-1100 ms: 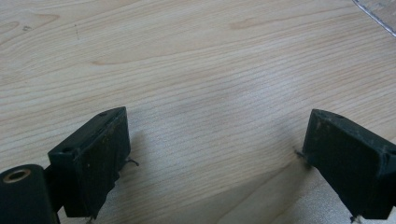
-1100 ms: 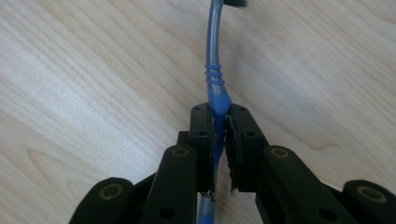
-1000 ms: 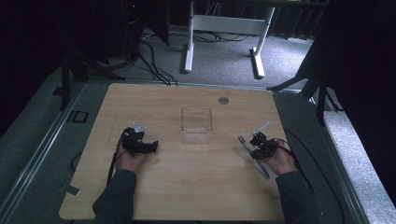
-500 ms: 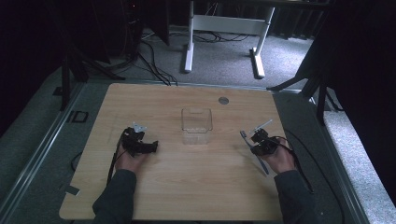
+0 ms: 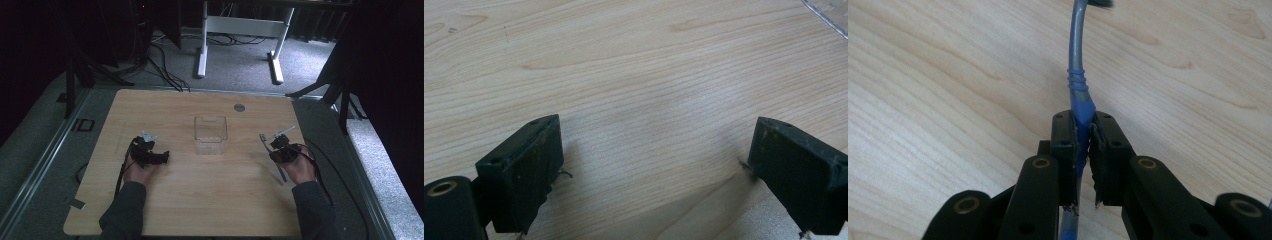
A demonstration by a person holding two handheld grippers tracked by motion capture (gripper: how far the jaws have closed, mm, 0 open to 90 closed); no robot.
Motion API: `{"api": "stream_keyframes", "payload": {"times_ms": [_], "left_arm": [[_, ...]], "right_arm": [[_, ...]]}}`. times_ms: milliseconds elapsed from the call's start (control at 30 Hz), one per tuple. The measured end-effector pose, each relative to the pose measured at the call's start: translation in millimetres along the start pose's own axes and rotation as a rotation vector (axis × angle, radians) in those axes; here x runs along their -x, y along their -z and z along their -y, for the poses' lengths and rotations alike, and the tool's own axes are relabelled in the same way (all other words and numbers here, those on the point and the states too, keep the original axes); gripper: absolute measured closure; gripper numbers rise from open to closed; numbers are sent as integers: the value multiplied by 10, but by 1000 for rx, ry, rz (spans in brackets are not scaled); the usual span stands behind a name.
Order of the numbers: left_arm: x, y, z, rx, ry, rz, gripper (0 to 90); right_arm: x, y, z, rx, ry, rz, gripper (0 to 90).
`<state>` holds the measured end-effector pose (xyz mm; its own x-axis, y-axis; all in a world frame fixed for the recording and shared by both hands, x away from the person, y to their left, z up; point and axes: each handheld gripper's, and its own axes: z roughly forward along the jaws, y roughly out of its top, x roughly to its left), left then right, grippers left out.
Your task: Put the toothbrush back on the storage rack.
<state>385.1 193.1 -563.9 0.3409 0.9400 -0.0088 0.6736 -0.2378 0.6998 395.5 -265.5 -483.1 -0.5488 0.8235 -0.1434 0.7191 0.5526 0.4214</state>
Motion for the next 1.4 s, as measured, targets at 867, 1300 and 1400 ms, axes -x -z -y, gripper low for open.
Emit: {"api": "stream_keyframes", "payload": {"times_ms": [867, 1300, 1400], "left_arm": [[0, 0, 0, 0, 0, 0, 76], [0, 0, 0, 0, 0, 0, 76], [0, 0, 0, 0, 0, 0, 76]], "right_arm": [[122, 39, -53, 128, -79, 55, 812], [143, 81, -80, 200, -92, 62, 812], [144, 89, -81, 216, -94, 69, 811]]}}
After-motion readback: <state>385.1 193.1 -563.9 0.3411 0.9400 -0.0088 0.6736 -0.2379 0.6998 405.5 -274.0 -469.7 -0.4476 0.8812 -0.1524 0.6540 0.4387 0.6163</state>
